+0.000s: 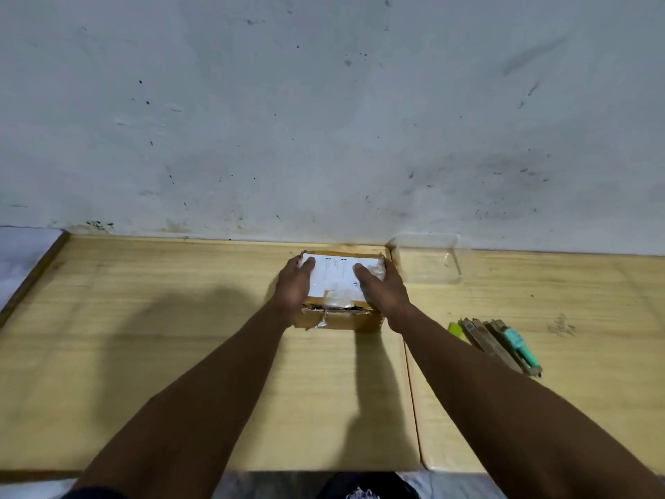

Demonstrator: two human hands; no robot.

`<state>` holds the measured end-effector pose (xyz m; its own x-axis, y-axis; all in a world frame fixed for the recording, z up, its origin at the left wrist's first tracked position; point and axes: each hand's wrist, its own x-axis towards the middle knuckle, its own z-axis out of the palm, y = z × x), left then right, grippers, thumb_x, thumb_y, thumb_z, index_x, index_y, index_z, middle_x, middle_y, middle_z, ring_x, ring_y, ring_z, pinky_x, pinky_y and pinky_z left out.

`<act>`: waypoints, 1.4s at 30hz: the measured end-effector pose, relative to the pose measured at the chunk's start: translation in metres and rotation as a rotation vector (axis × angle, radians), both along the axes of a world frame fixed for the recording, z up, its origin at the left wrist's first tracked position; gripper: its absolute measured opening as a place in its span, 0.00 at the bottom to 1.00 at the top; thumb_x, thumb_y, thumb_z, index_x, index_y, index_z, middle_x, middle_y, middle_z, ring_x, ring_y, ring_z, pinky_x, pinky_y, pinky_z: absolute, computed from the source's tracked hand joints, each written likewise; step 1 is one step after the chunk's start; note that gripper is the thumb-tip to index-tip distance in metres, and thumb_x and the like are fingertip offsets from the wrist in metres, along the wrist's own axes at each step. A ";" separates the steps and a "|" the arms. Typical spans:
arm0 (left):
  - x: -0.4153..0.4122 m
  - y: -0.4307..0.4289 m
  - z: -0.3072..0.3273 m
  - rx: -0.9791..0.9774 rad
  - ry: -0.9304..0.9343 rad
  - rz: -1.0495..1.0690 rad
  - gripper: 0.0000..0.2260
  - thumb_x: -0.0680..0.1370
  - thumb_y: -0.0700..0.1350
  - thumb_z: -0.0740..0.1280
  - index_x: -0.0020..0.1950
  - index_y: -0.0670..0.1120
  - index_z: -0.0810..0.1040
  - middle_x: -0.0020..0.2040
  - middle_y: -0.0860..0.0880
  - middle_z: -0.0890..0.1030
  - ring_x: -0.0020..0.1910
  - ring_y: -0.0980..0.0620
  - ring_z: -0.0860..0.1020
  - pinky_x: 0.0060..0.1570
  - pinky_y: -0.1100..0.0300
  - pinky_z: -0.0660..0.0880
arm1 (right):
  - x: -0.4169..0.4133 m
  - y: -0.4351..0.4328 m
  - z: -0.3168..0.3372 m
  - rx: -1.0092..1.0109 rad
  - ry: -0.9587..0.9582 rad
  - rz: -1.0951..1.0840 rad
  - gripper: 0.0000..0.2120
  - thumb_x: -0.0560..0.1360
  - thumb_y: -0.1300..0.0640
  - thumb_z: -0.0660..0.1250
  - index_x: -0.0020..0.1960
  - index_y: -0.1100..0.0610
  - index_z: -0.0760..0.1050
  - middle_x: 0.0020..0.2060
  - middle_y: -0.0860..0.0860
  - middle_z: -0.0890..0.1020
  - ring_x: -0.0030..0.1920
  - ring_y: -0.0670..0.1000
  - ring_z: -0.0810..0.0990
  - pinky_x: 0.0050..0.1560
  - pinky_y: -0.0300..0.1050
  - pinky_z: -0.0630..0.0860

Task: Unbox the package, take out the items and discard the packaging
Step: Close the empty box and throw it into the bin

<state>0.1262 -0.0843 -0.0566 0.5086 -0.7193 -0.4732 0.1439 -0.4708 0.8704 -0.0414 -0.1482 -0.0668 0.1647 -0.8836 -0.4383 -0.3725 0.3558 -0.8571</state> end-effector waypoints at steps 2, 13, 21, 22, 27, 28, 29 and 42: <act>-0.010 0.012 0.007 0.005 -0.008 -0.015 0.20 0.79 0.54 0.63 0.70 0.50 0.72 0.63 0.52 0.77 0.61 0.48 0.76 0.67 0.51 0.70 | -0.011 0.018 0.011 -0.007 0.056 -0.031 0.43 0.60 0.30 0.70 0.71 0.46 0.67 0.61 0.49 0.80 0.59 0.55 0.80 0.63 0.55 0.76; -0.115 0.129 0.047 0.095 -0.103 -0.218 0.20 0.82 0.52 0.59 0.72 0.46 0.68 0.68 0.47 0.73 0.64 0.45 0.73 0.59 0.57 0.68 | -0.118 0.164 0.065 -0.119 0.388 -0.088 0.26 0.70 0.36 0.65 0.58 0.54 0.77 0.51 0.53 0.83 0.52 0.57 0.80 0.46 0.45 0.70; -0.200 0.226 0.024 0.375 0.019 -0.328 0.32 0.78 0.56 0.64 0.76 0.42 0.59 0.72 0.42 0.69 0.66 0.40 0.72 0.63 0.54 0.71 | -0.207 0.266 0.074 0.119 0.672 0.111 0.32 0.70 0.33 0.62 0.57 0.61 0.74 0.50 0.57 0.80 0.38 0.55 0.77 0.35 0.44 0.75; -0.209 0.239 0.016 0.414 0.065 -0.329 0.33 0.77 0.55 0.66 0.76 0.41 0.59 0.72 0.42 0.69 0.66 0.40 0.72 0.61 0.54 0.71 | -0.216 0.276 0.067 0.192 0.652 0.120 0.35 0.69 0.34 0.63 0.60 0.63 0.72 0.52 0.58 0.80 0.37 0.55 0.78 0.31 0.44 0.76; -0.238 0.292 -0.019 0.469 0.243 -0.296 0.33 0.70 0.54 0.68 0.71 0.41 0.64 0.68 0.40 0.72 0.63 0.40 0.73 0.63 0.48 0.72 | -0.244 0.321 0.028 0.394 0.478 0.004 0.49 0.68 0.40 0.68 0.77 0.61 0.45 0.62 0.60 0.77 0.48 0.58 0.79 0.36 0.44 0.74; -0.240 0.299 -0.028 0.477 0.207 -0.263 0.32 0.72 0.53 0.67 0.71 0.41 0.62 0.67 0.39 0.71 0.63 0.40 0.73 0.63 0.48 0.72 | -0.247 0.328 0.021 0.417 0.435 -0.013 0.46 0.68 0.43 0.70 0.75 0.60 0.49 0.60 0.60 0.77 0.46 0.57 0.79 0.36 0.45 0.74; -0.241 0.304 -0.038 0.487 0.157 -0.241 0.30 0.73 0.52 0.66 0.70 0.42 0.62 0.67 0.39 0.72 0.63 0.39 0.73 0.63 0.48 0.72 | -0.248 0.334 0.013 0.424 0.398 -0.034 0.41 0.68 0.45 0.72 0.73 0.58 0.55 0.59 0.58 0.76 0.46 0.56 0.78 0.38 0.47 0.76; -0.231 0.301 -0.204 0.515 0.053 -0.351 0.21 0.75 0.36 0.68 0.68 0.45 0.74 0.60 0.47 0.79 0.55 0.46 0.78 0.58 0.53 0.76 | -0.238 0.344 -0.155 0.396 0.358 -0.088 0.30 0.68 0.52 0.74 0.69 0.50 0.72 0.52 0.53 0.83 0.55 0.58 0.81 0.57 0.48 0.78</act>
<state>-0.1047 0.2165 -0.2606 0.2497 -0.5124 -0.8216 -0.0588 -0.8550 0.5154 -0.2799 0.1957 -0.2218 -0.1231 -0.6434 -0.7556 -0.5709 0.6687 -0.4763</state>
